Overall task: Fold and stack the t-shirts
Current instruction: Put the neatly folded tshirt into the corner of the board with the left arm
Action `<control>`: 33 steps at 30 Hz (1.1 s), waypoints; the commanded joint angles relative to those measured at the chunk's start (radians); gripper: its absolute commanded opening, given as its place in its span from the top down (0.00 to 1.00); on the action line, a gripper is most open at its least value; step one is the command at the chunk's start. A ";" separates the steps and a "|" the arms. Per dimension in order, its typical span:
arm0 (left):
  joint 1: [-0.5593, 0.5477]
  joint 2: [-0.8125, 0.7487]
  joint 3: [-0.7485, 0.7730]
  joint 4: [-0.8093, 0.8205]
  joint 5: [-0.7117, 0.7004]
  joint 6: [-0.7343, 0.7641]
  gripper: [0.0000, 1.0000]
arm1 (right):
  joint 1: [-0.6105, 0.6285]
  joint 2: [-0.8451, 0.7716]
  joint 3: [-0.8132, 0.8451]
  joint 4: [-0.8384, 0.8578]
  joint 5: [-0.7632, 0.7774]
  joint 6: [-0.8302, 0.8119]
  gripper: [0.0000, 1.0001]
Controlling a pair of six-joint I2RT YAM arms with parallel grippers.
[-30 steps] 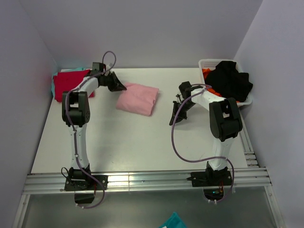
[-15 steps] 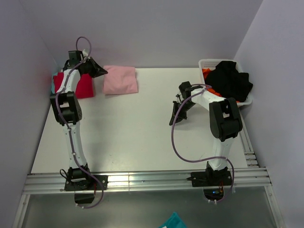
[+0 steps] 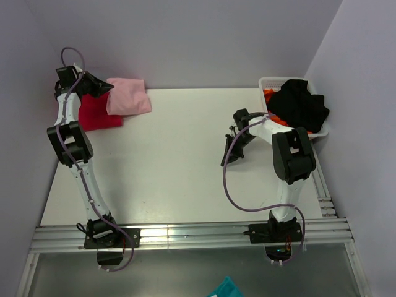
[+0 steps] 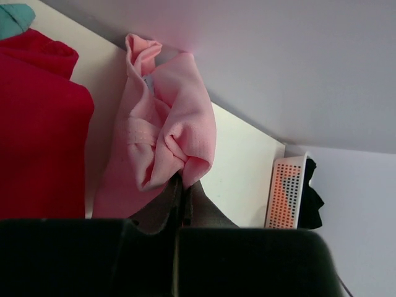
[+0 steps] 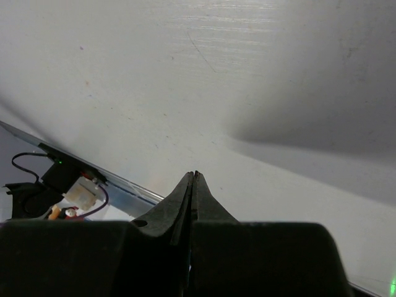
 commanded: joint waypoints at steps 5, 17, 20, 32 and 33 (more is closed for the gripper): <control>0.031 -0.118 0.020 0.122 0.063 -0.109 1.00 | 0.010 -0.011 -0.001 -0.007 0.011 0.012 1.00; 0.200 -0.203 -0.038 0.051 0.026 -0.106 1.00 | 0.055 0.010 0.017 -0.014 0.023 0.021 1.00; 0.227 -0.207 -0.032 -0.027 -0.034 -0.034 0.98 | 0.058 0.016 0.029 -0.016 0.025 0.025 1.00; 0.270 -0.298 -0.190 -0.180 -0.382 0.104 0.01 | 0.072 0.026 0.016 0.018 0.014 0.052 1.00; 0.270 -0.324 -0.204 -0.184 -0.461 0.107 0.01 | 0.075 0.026 0.011 0.023 0.011 0.053 1.00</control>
